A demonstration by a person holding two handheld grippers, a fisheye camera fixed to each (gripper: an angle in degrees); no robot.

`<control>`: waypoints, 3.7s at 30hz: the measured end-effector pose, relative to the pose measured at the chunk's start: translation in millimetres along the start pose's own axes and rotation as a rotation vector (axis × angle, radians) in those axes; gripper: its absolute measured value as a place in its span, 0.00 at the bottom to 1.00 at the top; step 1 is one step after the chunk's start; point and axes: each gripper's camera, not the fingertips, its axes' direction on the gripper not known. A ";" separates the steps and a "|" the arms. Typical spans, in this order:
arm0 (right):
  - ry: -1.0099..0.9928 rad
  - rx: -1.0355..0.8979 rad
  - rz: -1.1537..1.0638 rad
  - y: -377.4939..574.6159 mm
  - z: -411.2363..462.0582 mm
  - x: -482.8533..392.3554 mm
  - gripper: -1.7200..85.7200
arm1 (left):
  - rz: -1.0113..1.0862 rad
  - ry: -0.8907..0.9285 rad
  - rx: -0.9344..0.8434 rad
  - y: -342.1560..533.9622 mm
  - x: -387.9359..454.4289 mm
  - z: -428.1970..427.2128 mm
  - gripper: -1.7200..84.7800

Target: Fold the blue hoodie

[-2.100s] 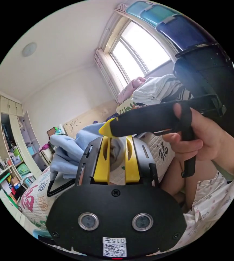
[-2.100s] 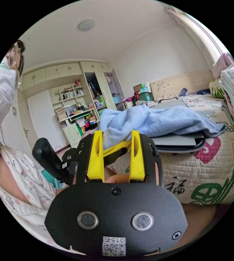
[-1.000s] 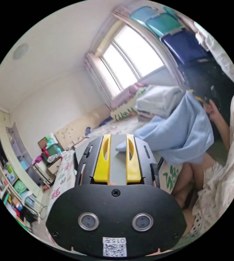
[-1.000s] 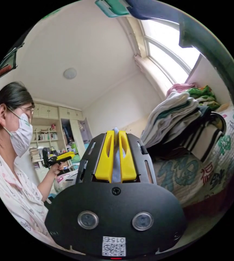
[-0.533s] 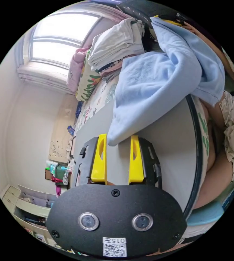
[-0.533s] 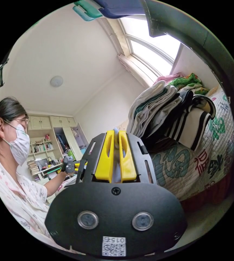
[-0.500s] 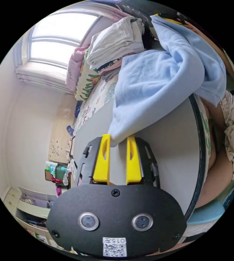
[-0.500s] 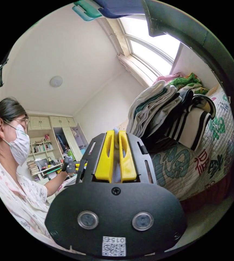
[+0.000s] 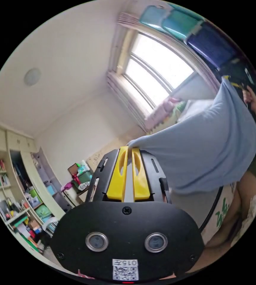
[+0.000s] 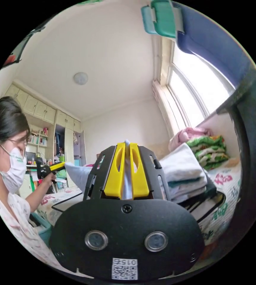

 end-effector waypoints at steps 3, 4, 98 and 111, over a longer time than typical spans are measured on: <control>-0.020 0.058 -0.090 -27.6 12.8 -38.6 0.04 | -0.033 -0.114 0.087 -20.6 -23.0 -46.6 0.03; -0.032 0.068 -0.102 -32.7 16.0 -45.6 0.03 | -0.028 -0.139 0.104 -24.4 -25.4 -55.8 0.03; -0.792 -1.070 -0.755 60.2 290.5 -282.2 0.02 | 0.085 0.981 -0.591 -17.6 -206.2 31.9 0.04; -0.190 -0.790 -0.133 -116.8 586.3 -327.9 0.11 | -0.539 0.174 -0.130 -70.9 -299.1 144.1 0.13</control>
